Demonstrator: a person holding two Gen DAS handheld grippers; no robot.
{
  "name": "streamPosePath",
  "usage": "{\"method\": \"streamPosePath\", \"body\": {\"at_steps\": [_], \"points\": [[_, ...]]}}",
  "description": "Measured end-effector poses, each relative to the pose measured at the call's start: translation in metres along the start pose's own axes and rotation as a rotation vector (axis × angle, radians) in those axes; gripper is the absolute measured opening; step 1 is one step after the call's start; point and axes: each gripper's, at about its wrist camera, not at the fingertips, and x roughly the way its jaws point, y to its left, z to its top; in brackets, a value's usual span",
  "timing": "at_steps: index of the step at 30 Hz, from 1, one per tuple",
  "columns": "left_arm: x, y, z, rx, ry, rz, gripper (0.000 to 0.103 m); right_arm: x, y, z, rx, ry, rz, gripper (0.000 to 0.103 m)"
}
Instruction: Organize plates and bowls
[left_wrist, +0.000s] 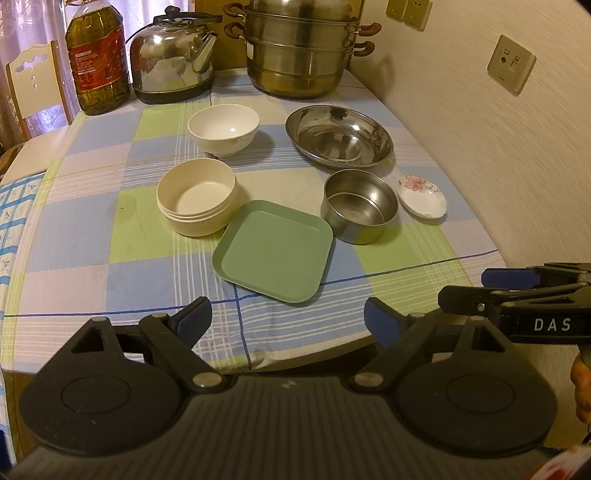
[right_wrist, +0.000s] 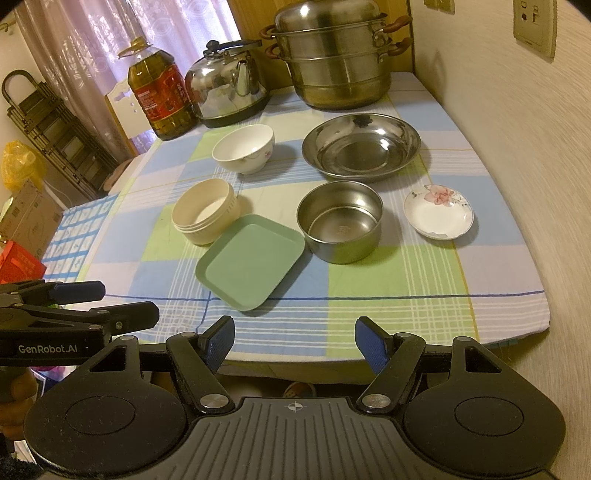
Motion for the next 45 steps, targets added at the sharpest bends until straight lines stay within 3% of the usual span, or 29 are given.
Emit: {"method": "streamPosePath", "body": {"at_steps": [32,45], "points": [[0.010,0.006,0.007,-0.012,0.016,-0.002,0.088,0.006,0.002,0.005,0.000,0.005,0.002,0.072],[0.020,0.012,0.018,-0.009,0.024,0.004,0.088,0.025,-0.002,0.007,0.014,0.028,0.000,0.072]]}}
